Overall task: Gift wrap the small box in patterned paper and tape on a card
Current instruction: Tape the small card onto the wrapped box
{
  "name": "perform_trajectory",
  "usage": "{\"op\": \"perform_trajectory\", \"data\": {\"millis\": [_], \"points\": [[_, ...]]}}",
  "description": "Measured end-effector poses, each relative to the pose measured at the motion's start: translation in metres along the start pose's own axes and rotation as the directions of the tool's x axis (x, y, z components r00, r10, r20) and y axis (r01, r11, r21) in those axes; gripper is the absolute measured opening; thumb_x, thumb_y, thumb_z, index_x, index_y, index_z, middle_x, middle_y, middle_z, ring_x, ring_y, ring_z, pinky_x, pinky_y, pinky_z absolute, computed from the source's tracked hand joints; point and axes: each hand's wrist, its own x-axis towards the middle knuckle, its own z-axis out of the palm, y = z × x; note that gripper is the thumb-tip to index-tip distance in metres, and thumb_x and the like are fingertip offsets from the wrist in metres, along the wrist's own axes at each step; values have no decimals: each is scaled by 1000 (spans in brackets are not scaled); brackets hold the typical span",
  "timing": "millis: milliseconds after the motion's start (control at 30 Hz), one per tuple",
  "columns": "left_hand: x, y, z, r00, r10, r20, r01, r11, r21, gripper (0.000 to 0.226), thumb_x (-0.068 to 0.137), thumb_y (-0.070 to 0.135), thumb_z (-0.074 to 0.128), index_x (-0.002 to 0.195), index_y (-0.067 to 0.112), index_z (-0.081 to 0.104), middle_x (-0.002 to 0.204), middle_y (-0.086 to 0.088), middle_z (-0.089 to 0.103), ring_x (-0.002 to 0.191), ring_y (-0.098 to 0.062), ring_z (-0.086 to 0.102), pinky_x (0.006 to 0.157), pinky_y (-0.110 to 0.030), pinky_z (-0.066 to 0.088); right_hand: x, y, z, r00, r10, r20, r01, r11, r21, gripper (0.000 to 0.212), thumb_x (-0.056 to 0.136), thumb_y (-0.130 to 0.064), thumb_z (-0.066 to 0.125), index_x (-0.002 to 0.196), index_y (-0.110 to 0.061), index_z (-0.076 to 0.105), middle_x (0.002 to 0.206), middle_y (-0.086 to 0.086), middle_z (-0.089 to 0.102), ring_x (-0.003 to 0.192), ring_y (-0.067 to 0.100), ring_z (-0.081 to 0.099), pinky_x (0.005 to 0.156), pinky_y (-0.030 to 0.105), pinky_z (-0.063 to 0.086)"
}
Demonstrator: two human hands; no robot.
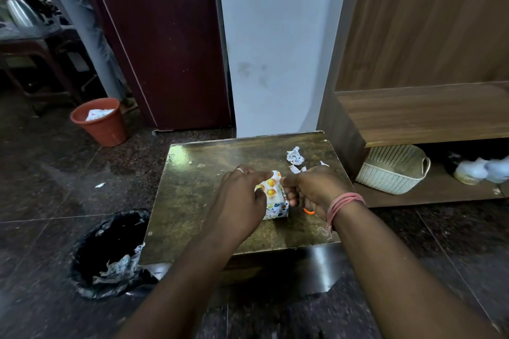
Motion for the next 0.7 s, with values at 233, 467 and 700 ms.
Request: {"op": "perform_trajectory", "data": {"millis": [233,467,700], "points": [[-3,4,3,995,70,69,-81,980,184,49,98,16,53,142,37,59,127,6,55,117,-17,45,91,-21,35,1,0,0,1000,-7,3,7,1000,-25,10,85,3,67,77,8,65,60,17,56,40,24,50,42,27,41],[-7,7,7,988,116,102,-145,930,339,50,97,19,50,145,31,57,134,0,54,117,-25,48,102,-34,41,2,0,1,999,-20,-33,17,996,-89,19,86,2,67,68,4,62,53,15,56,36,23,51,42,27,40],[-8,9,10,991,94,95,-124,912,390,51,96,21,49,145,31,55,137,2,52,119,-24,46,100,-36,42,6,4,0,997,-3,-74,-2,998,-66,11,83,3,71,76,9,66,52,15,57,37,23,53,43,28,45]]}}
